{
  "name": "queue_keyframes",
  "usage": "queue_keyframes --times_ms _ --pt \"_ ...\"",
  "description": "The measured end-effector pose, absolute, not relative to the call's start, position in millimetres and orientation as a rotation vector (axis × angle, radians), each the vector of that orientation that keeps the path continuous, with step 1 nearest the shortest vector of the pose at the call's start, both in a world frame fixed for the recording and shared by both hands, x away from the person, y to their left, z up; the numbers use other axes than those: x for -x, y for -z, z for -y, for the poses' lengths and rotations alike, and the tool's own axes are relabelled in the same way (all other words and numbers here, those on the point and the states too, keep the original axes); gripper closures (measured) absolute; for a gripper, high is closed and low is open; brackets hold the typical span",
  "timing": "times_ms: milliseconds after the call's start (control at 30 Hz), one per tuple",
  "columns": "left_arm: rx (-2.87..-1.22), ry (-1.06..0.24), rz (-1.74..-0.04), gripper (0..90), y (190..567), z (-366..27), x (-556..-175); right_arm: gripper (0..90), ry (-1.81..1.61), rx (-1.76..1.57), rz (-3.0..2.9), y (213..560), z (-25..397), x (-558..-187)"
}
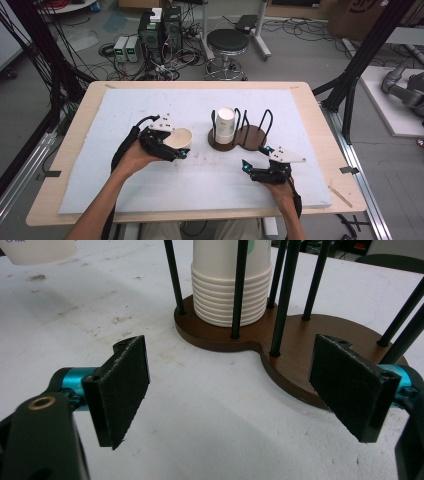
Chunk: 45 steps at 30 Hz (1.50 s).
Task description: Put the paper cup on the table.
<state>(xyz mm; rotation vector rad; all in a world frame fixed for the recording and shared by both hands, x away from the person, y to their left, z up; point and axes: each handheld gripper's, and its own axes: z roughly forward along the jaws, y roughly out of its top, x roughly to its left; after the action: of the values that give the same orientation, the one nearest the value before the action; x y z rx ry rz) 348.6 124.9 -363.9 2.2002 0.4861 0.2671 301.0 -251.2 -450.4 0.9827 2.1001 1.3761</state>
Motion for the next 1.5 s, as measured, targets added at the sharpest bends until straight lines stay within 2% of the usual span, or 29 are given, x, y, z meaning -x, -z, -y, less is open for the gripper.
queue_keyframes --times_ms 900,1233,1500 --pt "-2.284 -0.231 -0.478 31.3 399.7 -86.0 -361.0 17.0 -1.365 -0.972 -2.092 450.5 250.1 -300.1" --pt "-2.260 -0.219 -0.500 30.3 419.7 -82.0 -358.5 17.0 -1.366 -0.969 -2.087 450.4 250.6 -299.4" --pt "-2.261 -0.221 -0.500 30.1 421.2 -84.5 -356.9 17.0 -1.371 -0.969 -2.087 450.6 250.8 -299.8"
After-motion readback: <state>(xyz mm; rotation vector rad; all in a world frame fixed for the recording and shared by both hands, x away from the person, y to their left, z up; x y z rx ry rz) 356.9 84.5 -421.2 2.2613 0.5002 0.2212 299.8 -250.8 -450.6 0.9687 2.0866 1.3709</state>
